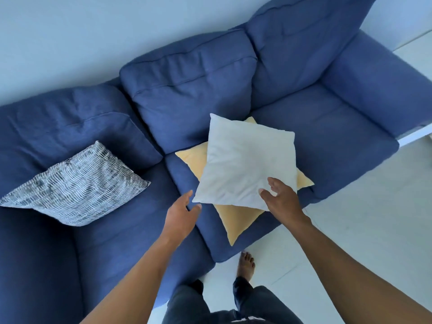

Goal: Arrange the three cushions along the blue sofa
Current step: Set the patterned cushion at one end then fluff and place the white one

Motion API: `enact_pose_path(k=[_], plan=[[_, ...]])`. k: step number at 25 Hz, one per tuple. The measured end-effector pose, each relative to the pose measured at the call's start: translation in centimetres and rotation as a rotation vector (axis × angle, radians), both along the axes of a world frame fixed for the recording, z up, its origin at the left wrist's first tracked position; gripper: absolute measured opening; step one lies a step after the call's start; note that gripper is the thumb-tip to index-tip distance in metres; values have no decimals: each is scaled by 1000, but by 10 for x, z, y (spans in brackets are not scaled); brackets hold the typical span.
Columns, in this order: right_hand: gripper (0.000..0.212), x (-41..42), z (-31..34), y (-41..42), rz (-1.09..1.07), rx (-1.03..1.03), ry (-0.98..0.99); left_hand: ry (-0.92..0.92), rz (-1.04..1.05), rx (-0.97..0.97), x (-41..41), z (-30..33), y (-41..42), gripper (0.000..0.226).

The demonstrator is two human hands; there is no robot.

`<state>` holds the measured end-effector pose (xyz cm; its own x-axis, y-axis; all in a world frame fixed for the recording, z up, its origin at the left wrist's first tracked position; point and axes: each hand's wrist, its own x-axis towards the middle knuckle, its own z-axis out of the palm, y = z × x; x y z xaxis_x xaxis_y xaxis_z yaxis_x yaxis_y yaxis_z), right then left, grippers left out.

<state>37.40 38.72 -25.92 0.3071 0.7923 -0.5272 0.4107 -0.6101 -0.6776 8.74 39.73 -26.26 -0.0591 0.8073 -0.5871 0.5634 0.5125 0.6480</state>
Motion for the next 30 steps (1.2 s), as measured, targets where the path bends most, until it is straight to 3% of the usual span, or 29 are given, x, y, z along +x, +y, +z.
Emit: enact_pose_path(k=[7,12,14,16,20,24,30], plan=[[83,64,-44,2,-231,-103,82,132,-97,14,36,-19,38,82],[108,87,-76,-4,-369,-215,123,155,-167,-152,44,-49,78,104],[106,87,-82,-1,-384,-253,221,81,-174,-213,51,-58,84,96],[89,83,-83,2,-361,-271,318,73,-221,-201,61,-63,89,83],[50,82,-67,18,-328,-173,255,27,-131,-23,77,-45,103,25],[26,108,-15,38,-402,33,251,-119,-29,131,85,12,127,4],[41,188,78,57,-413,317,497,-289,72,266,151,96,142,8]])
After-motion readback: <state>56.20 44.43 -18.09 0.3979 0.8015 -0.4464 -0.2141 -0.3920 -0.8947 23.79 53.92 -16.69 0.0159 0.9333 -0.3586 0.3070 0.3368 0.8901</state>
